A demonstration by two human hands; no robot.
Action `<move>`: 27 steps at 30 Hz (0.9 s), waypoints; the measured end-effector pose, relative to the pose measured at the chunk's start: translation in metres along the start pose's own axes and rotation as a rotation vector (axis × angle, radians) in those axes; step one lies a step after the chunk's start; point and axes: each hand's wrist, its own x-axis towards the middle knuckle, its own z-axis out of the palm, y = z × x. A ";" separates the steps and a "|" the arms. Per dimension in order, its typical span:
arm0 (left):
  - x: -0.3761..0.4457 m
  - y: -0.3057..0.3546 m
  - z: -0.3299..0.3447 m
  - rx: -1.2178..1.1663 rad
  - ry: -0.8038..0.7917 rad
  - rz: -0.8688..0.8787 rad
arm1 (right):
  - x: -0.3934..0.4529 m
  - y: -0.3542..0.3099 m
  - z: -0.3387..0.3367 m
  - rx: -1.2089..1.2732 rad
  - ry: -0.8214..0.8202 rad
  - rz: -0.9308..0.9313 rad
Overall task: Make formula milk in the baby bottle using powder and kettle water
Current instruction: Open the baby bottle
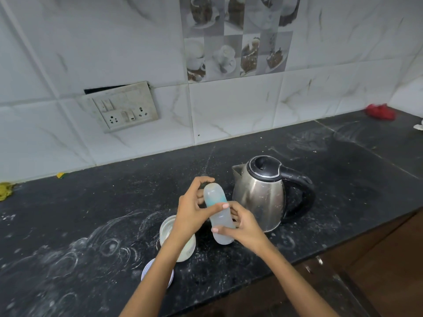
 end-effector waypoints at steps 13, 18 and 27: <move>-0.038 0.003 0.006 -0.014 0.318 0.046 | 0.017 0.041 0.041 -0.209 0.289 0.067; -0.059 -0.002 0.006 0.108 0.311 0.048 | 0.015 0.057 0.046 -0.288 0.230 0.078; -0.116 -0.051 0.020 0.368 0.090 0.003 | -0.038 0.070 0.013 -0.301 0.294 -0.036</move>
